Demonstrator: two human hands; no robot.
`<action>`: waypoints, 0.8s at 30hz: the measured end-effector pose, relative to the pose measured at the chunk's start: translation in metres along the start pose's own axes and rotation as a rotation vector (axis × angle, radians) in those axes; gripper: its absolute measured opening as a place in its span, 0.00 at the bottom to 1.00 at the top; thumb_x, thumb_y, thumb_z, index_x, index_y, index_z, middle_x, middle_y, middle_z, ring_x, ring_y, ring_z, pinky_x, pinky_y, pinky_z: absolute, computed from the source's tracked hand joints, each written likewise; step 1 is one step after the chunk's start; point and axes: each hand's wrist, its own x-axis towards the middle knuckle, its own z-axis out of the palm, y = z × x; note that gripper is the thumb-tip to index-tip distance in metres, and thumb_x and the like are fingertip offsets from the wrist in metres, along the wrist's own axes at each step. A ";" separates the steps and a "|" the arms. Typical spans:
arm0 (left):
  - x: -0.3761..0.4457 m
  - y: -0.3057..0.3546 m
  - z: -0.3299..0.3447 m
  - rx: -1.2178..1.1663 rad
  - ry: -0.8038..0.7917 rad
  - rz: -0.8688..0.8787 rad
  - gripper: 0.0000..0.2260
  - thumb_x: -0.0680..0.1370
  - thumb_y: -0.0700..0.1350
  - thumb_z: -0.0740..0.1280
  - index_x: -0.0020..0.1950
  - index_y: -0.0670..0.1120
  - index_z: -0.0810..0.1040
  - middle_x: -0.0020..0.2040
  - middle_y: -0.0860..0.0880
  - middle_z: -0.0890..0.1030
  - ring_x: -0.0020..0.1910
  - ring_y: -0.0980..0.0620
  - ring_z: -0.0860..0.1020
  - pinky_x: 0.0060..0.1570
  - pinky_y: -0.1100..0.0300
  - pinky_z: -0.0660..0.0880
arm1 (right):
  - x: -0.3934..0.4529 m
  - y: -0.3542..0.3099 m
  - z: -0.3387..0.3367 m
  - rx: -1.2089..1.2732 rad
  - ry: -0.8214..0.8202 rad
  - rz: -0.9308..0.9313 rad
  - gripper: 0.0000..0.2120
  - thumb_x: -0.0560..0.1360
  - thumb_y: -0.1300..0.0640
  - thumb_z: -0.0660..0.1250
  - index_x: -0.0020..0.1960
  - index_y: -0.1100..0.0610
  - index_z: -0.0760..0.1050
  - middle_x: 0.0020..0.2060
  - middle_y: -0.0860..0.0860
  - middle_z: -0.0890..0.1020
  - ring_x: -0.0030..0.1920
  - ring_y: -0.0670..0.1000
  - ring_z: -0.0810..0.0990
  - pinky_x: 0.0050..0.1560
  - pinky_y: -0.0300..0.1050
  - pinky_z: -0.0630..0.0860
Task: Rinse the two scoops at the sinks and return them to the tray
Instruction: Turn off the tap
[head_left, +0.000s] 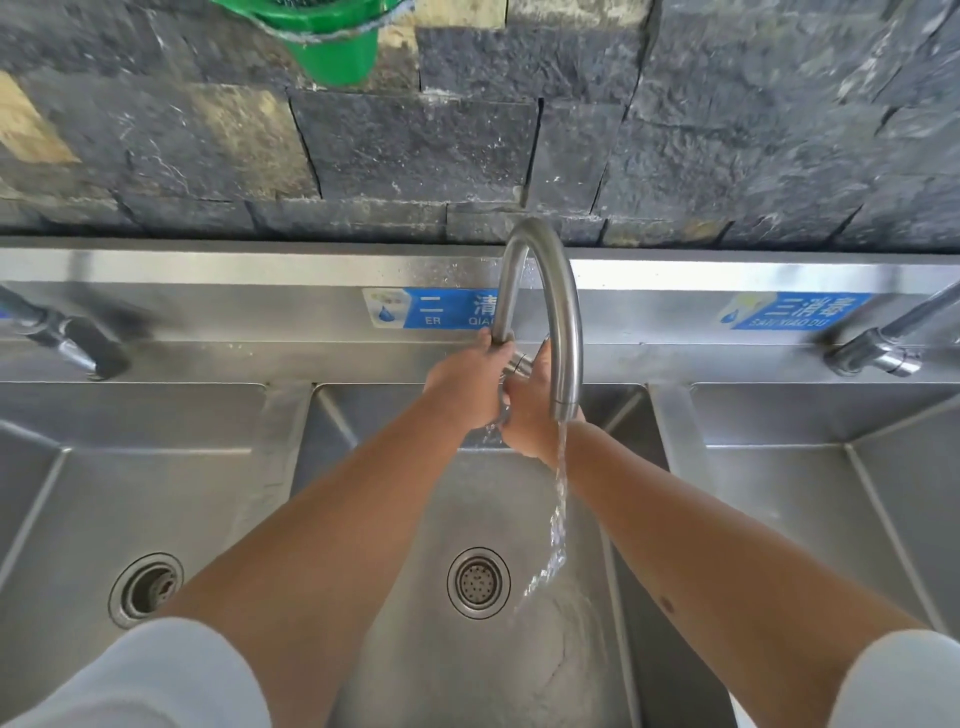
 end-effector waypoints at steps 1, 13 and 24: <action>-0.002 0.001 -0.001 -0.004 -0.021 -0.006 0.38 0.71 0.36 0.65 0.77 0.56 0.56 0.80 0.42 0.54 0.58 0.39 0.79 0.50 0.45 0.80 | 0.003 0.004 0.004 -0.065 0.045 -0.007 0.30 0.77 0.48 0.56 0.77 0.56 0.59 0.70 0.54 0.72 0.75 0.69 0.58 0.74 0.71 0.37; -0.056 0.028 -0.008 0.159 -0.189 -0.039 0.32 0.72 0.58 0.64 0.74 0.54 0.61 0.77 0.45 0.60 0.71 0.40 0.66 0.66 0.43 0.68 | -0.061 0.020 -0.017 0.160 -0.001 0.016 0.39 0.75 0.54 0.69 0.79 0.51 0.51 0.64 0.56 0.78 0.56 0.57 0.81 0.45 0.47 0.76; -0.193 0.045 0.035 0.130 -0.331 -0.058 0.33 0.76 0.61 0.59 0.78 0.54 0.52 0.80 0.43 0.50 0.79 0.41 0.50 0.73 0.42 0.55 | -0.166 -0.002 0.040 0.127 -0.150 -0.054 0.33 0.78 0.50 0.63 0.79 0.50 0.54 0.81 0.50 0.50 0.77 0.58 0.61 0.72 0.57 0.67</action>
